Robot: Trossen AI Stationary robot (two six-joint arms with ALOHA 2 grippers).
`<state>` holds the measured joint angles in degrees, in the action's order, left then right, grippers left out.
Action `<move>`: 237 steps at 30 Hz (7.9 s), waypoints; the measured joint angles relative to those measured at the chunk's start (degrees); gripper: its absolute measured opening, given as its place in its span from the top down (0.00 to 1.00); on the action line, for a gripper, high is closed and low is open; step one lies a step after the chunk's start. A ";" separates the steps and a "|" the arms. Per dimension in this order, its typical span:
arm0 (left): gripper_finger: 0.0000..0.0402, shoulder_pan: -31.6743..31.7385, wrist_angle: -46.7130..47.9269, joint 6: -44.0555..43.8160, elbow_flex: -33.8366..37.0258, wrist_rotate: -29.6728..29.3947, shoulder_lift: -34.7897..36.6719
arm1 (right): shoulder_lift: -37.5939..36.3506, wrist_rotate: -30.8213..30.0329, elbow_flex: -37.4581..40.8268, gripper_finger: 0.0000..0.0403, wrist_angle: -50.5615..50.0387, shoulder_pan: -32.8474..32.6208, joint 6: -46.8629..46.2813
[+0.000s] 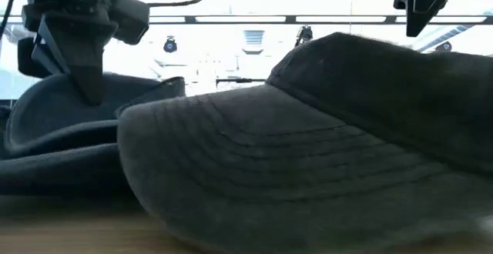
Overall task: Pick & Place hat
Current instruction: Put the top blue cap into the right transparent bin, then put the blue cap into the right transparent bin
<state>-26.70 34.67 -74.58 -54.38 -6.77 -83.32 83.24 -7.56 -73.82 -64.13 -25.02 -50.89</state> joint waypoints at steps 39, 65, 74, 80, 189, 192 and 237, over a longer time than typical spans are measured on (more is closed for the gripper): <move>0.99 1.27 -75.40 52.11 -6.96 -8.26 12.64 | -18.18 -15.15 0.04 0.43 34.25 0.85 13.34; 0.98 21.88 -105.63 54.78 -4.40 12.99 9.43 | 12.24 -55.22 -20.59 0.44 83.29 -1.66 94.10; 0.98 23.99 -106.15 52.36 -4.42 14.38 9.46 | 16.58 -51.46 -32.02 0.47 84.19 -2.40 98.91; 0.98 25.49 -106.13 50.26 -4.89 15.39 8.87 | 20.23 -50.25 -38.13 0.47 81.83 -2.40 99.05; 0.66 7.71 -3.10 25.08 2.35 -31.78 23.25 | 19.76 -21.73 -9.94 0.64 -5.87 28.35 74.46; 0.66 7.71 -3.13 24.91 2.35 -31.80 23.25 | 19.63 -13.71 -11.70 0.62 -9.98 28.13 70.08; 0.66 -14.16 -12.27 38.59 2.15 9.39 -7.86 | 19.90 26.60 15.89 0.61 67.38 8.57 -24.65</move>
<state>-40.85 22.40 -35.99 -52.23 2.62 -91.18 103.14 19.04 -57.93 3.25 -16.44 -75.54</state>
